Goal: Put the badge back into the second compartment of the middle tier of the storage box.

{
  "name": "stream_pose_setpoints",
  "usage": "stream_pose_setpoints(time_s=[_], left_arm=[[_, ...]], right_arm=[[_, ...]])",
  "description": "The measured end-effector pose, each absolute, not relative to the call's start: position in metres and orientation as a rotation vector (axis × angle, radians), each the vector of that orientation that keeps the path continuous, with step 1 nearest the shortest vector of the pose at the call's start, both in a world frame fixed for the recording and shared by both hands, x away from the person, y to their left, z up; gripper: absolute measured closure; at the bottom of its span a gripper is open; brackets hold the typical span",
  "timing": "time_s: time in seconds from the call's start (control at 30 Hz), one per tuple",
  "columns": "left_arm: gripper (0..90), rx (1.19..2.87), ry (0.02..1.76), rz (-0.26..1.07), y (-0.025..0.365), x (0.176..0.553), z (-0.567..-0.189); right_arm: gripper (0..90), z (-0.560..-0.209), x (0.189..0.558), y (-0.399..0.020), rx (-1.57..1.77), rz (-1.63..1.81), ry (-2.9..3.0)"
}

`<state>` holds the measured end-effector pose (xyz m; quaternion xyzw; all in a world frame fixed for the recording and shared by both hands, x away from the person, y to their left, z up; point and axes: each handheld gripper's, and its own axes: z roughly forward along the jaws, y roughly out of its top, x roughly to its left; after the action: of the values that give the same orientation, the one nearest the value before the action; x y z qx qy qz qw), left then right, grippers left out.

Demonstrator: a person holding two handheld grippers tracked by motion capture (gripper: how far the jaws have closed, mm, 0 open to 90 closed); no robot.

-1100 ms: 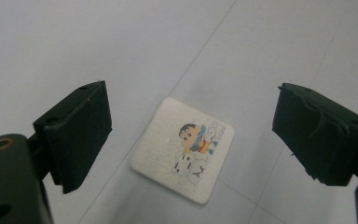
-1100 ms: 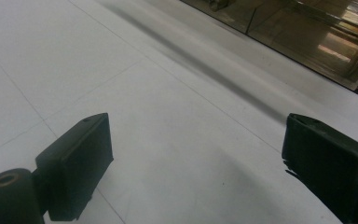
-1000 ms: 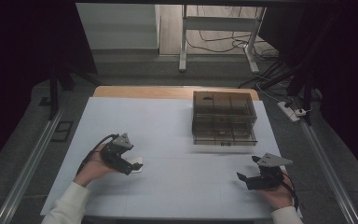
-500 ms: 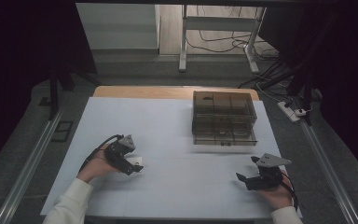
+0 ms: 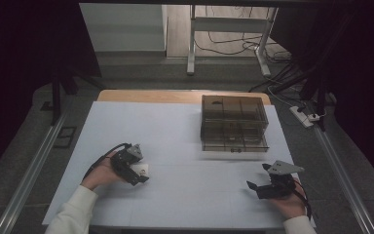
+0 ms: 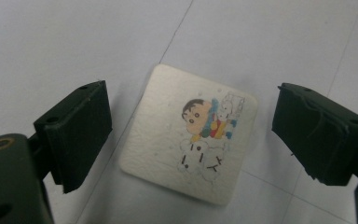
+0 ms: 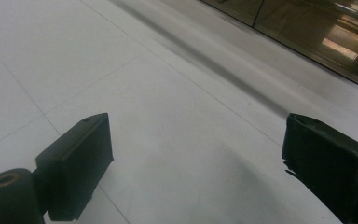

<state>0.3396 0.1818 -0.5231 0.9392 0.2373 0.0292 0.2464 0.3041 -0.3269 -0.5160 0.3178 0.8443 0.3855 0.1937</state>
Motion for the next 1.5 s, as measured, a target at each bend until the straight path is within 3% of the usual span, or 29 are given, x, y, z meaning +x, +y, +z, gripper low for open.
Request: stream_pose_setpoints(time_s=[0.4, 0.7, 1.5], left_arm=[[18.6, 2.601, 0.623, 0.111, 0.183, 0.339, -0.527], [32.2, 2.612, 0.568, 0.111, 0.182, 0.335, -0.524], [32.7, 2.491, 0.690, 0.154, 0.191, 0.332, -0.515]], right_arm=[[8.3, -0.516, 0.304, -0.327, 0.890, 1.079, 2.370], [8.3, -0.516, 0.303, -0.327, 0.889, 1.077, 2.371], [8.3, -0.515, 0.303, -0.327, 0.886, 1.077, 2.369]])
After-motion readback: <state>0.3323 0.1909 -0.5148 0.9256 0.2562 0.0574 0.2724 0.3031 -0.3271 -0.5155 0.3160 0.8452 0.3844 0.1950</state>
